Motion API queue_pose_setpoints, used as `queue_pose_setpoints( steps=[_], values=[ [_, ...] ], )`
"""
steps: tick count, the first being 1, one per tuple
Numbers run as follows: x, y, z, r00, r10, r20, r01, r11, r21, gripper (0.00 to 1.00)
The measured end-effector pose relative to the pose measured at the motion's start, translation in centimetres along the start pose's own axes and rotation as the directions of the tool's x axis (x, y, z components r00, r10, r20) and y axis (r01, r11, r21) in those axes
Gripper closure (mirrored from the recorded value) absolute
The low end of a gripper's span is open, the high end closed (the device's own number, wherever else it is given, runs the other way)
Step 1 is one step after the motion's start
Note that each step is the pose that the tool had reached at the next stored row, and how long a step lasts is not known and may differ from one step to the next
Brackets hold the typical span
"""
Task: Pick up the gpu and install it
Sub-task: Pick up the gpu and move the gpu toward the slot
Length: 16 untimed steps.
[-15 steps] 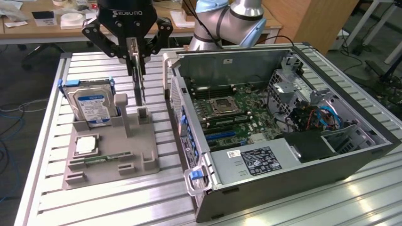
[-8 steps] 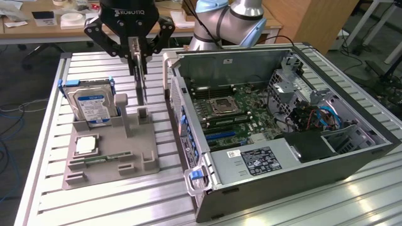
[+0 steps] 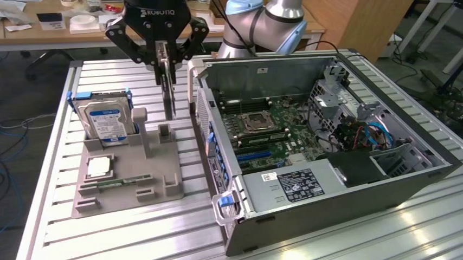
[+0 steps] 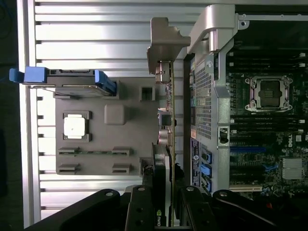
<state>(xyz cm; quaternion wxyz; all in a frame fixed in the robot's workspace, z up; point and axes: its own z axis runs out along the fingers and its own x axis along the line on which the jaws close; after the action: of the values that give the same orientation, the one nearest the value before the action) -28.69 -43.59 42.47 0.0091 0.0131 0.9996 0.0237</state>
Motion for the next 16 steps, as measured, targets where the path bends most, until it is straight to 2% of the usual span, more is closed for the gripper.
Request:
queue_pose_setpoints(
  steps=[8, 16],
  values=[
    [-1.6, 0.04, 0.03, 1.0000, 0.000, 0.0000, 0.000, 1.0000, -0.0017, 0.73],
    [-4.1, 0.11, 0.07, 1.0000, 0.000, -0.0001, 0.000, 1.0000, -0.0043, 0.73]
  ],
)
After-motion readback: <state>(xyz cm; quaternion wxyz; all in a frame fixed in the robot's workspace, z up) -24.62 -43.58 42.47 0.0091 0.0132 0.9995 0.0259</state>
